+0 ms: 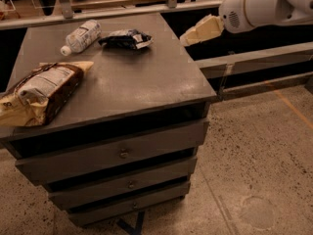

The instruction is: Move blue chip bag near brown chip bag

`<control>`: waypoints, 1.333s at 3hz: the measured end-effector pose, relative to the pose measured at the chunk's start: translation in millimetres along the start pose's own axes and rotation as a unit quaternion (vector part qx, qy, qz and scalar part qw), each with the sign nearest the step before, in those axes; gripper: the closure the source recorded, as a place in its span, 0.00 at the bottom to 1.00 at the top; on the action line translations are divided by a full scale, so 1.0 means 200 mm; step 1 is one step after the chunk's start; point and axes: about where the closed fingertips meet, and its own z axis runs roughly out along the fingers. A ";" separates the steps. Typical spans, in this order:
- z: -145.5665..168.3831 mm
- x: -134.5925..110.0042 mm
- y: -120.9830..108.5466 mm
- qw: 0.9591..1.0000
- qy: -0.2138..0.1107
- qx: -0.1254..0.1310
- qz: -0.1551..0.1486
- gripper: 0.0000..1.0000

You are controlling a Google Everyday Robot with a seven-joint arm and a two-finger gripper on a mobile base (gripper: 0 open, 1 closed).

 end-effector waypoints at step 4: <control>0.60 -0.07 0.24 0.997 -0.066 -0.021 -0.043 0.00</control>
Offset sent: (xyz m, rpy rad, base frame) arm 0.0501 0.0686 -0.0508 0.0384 -0.0844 0.0526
